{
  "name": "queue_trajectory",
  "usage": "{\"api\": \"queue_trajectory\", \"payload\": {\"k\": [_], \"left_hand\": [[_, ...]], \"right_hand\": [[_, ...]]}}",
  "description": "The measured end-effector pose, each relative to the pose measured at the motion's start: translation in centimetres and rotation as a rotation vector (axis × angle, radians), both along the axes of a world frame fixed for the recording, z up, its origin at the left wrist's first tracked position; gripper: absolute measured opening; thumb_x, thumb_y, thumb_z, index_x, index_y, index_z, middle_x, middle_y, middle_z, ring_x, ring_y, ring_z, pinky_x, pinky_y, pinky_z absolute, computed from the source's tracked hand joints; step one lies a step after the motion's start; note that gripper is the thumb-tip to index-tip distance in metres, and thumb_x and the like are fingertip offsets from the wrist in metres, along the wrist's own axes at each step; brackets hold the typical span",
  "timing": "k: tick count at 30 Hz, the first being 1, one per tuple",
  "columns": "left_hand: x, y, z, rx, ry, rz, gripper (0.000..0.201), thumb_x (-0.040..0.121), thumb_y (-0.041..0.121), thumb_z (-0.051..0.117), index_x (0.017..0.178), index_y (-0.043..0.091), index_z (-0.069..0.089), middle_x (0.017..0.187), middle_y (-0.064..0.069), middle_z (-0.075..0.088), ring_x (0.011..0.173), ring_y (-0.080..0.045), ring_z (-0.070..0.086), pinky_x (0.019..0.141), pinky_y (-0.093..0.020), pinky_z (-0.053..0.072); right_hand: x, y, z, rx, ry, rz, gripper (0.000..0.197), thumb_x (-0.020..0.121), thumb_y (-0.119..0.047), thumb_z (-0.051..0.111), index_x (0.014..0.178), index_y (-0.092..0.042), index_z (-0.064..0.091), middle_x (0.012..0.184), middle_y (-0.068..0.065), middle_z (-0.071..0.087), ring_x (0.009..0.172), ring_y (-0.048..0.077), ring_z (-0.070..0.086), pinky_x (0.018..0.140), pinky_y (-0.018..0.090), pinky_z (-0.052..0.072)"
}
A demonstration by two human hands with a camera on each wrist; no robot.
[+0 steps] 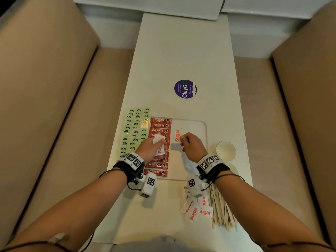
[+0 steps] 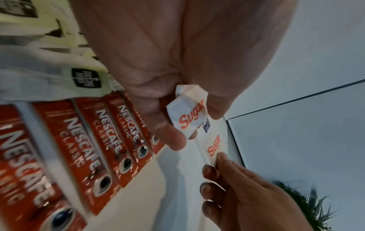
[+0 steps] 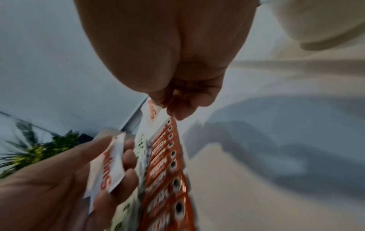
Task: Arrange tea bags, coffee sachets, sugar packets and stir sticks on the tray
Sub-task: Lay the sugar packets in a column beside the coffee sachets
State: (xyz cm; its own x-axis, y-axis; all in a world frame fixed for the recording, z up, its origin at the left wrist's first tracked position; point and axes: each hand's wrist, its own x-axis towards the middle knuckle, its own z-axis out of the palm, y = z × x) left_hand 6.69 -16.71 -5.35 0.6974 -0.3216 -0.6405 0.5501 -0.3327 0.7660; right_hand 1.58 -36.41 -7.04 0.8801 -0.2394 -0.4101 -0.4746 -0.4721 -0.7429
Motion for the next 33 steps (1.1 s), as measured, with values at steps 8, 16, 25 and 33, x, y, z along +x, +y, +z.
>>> {"api": "queue_trajectory", "payload": {"k": [8, 16, 25, 33], "left_hand": [[3.7, -0.5, -0.3, -0.033, 0.04, 0.052, 0.021, 0.1, 0.027, 0.058, 0.098, 0.011, 0.071, 0.092, -0.006, 0.072, 0.081, -0.022, 0.068, 0.072, -0.038, 0.059], [4.7, -0.4, -1.7, -0.038, 0.081, 0.076, 0.022, 0.102, 0.029, 0.056, 0.098, 0.014, 0.07, 0.099, -0.009, 0.073, 0.089, -0.024, 0.069, 0.069, -0.034, 0.06], [4.5, -0.9, -1.8, -0.104, 0.143, 0.147, 0.015, 0.101, 0.006, 0.051, 0.102, 0.011, 0.065, 0.105, -0.013, 0.07, 0.094, -0.027, 0.068, 0.07, -0.034, 0.063], [4.1, -0.3, -2.2, -0.136, 0.07, 0.082, 0.02, 0.099, 0.007, 0.058, 0.116, 0.014, 0.067, 0.116, -0.007, 0.072, 0.099, -0.024, 0.073, 0.084, -0.039, 0.061]], "right_hand": [[6.2, -1.6, -3.5, -0.136, 0.197, -0.08, 0.033, 0.107, -0.03, 0.043, 0.102, -0.005, 0.064, 0.1, 0.011, 0.067, 0.093, 0.028, 0.062, 0.076, 0.031, 0.041], [8.2, -1.7, -4.8, -0.189, 0.216, -0.085, 0.036, 0.103, -0.035, 0.053, 0.094, -0.004, 0.069, 0.092, 0.01, 0.071, 0.082, 0.026, 0.066, 0.069, 0.03, 0.044], [8.5, -1.5, -4.3, -0.228, 0.237, -0.091, 0.041, 0.101, -0.034, 0.056, 0.066, -0.012, 0.055, 0.063, 0.001, 0.056, 0.055, 0.016, 0.052, 0.05, 0.025, 0.034], [8.5, -1.6, -4.0, -0.179, 0.245, -0.095, 0.039, 0.101, -0.036, 0.055, 0.086, -0.004, 0.073, 0.08, 0.006, 0.074, 0.065, 0.015, 0.063, 0.052, 0.022, 0.036]]}}
